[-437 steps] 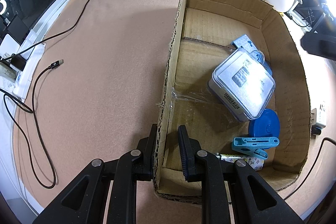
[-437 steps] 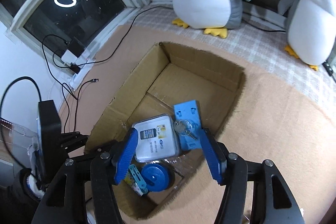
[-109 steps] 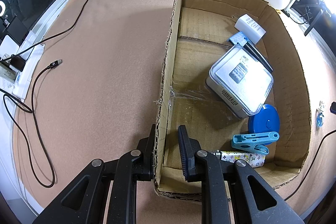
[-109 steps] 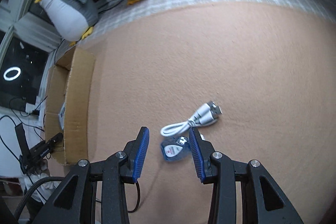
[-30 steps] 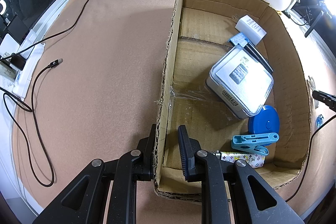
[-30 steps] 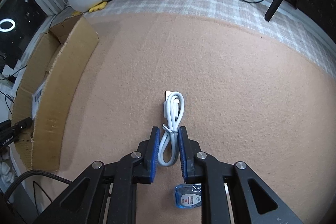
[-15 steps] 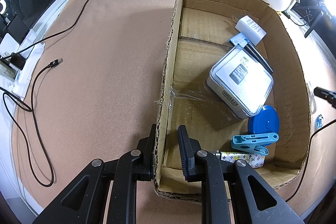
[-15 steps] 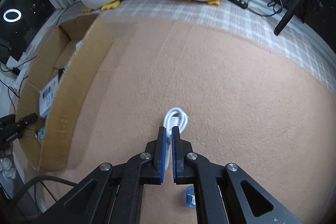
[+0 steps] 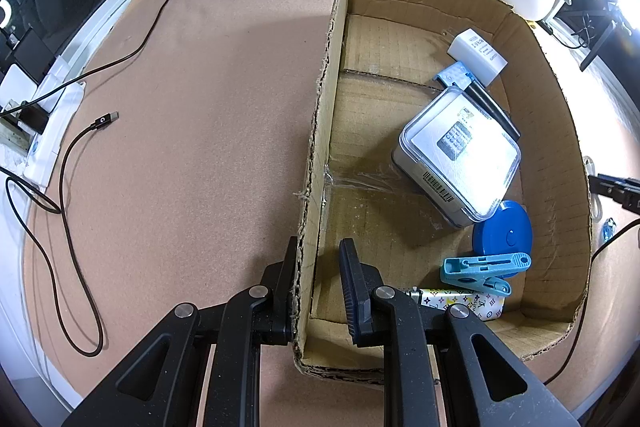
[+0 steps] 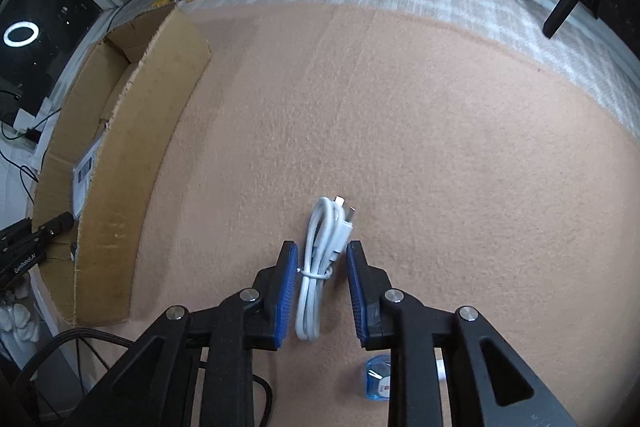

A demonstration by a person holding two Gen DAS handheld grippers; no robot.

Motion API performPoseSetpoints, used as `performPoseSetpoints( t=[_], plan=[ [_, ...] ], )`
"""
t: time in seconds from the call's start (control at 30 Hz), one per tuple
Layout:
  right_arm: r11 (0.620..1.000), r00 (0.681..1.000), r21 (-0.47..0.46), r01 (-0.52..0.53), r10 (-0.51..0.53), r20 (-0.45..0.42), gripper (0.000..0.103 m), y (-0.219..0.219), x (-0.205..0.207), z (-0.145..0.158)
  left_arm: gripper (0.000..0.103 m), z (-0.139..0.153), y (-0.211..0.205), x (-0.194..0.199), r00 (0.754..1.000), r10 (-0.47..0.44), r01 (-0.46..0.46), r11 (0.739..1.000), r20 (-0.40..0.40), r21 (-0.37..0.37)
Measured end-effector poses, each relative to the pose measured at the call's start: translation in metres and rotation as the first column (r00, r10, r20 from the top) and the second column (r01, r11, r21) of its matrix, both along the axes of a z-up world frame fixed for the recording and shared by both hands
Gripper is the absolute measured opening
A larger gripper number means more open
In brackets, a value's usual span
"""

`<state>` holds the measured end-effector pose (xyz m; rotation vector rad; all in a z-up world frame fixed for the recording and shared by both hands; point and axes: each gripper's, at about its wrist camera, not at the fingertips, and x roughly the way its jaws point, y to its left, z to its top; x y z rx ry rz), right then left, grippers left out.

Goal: Organize rigid objects
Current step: 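Carry the USB cable into the box and open the right gripper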

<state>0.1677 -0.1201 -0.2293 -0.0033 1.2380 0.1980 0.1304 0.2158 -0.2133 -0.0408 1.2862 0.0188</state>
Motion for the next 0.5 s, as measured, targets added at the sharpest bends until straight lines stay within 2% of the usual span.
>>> performPoseSetpoints(
  t=[0.1, 0.27, 0.5],
  plan=[
    [1.000, 1.000, 0.010, -0.001, 0.001, 0.000, 0.015, 0.001, -0.001, 0.000, 0.019, 0.000, 0.000, 0.000, 1.000, 0.000, 0.000, 1.000, 0.000, 0.000],
    [0.999, 0.999, 0.034, -0.011, 0.010, 0.037, 0.015, 0.008, -0.005, 0.014, 0.019, 0.000, 0.000, 0.000, 1.000, 0.001, -0.001, 1.000, 0.000, 0.000],
    [0.995, 0.986, 0.052, -0.081, 0.073, 0.151, 0.015, 0.041, -0.010, 0.062, 0.019, 0.000, -0.001, 0.000, 1.000, 0.002, -0.002, 1.000, 0.000, -0.002]
  ],
)
